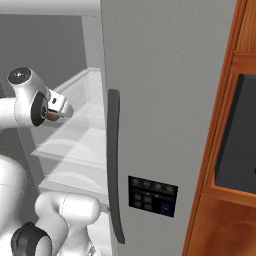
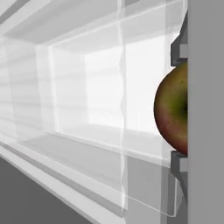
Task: Place the cold items (banana and apple) from the fridge in one tupperware on the dining counter. Place the warm items (kebab skewer and hot dog) in the stove area in another tupperware.
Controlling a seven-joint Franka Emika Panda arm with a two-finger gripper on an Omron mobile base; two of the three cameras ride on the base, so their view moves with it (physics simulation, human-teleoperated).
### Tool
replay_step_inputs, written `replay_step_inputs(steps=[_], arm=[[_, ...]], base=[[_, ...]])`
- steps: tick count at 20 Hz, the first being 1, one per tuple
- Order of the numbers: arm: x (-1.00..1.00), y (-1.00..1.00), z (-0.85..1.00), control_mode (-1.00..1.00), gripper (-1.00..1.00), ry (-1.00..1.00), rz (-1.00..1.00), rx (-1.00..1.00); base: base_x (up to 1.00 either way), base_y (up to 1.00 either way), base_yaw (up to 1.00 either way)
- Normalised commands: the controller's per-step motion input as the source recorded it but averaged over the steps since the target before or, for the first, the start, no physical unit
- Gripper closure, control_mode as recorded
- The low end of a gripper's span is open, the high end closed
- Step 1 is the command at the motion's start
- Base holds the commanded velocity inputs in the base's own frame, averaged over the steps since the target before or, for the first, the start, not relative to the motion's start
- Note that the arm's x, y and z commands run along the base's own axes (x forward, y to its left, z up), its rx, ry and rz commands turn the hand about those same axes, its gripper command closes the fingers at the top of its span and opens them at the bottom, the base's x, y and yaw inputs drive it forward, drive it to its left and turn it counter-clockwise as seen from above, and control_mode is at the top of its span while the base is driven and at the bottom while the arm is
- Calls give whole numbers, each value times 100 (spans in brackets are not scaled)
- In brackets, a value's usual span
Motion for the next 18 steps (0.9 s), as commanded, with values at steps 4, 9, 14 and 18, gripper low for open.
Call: replay_step_inputs(steps=[4, 9, 14, 18], arm=[[-80, -18, 15, -100, 100, 13, 0, 0], [-79, -14, 18, -100, 100, 20, 0, 0], [-80, -12, 18, -100, 100, 22, 0, 0], [-83, -15, 9, -100, 100, 9, 0, 0]], base=[[0, 0, 0], [0, 0, 0], [0, 0, 0], [0, 0, 0]])
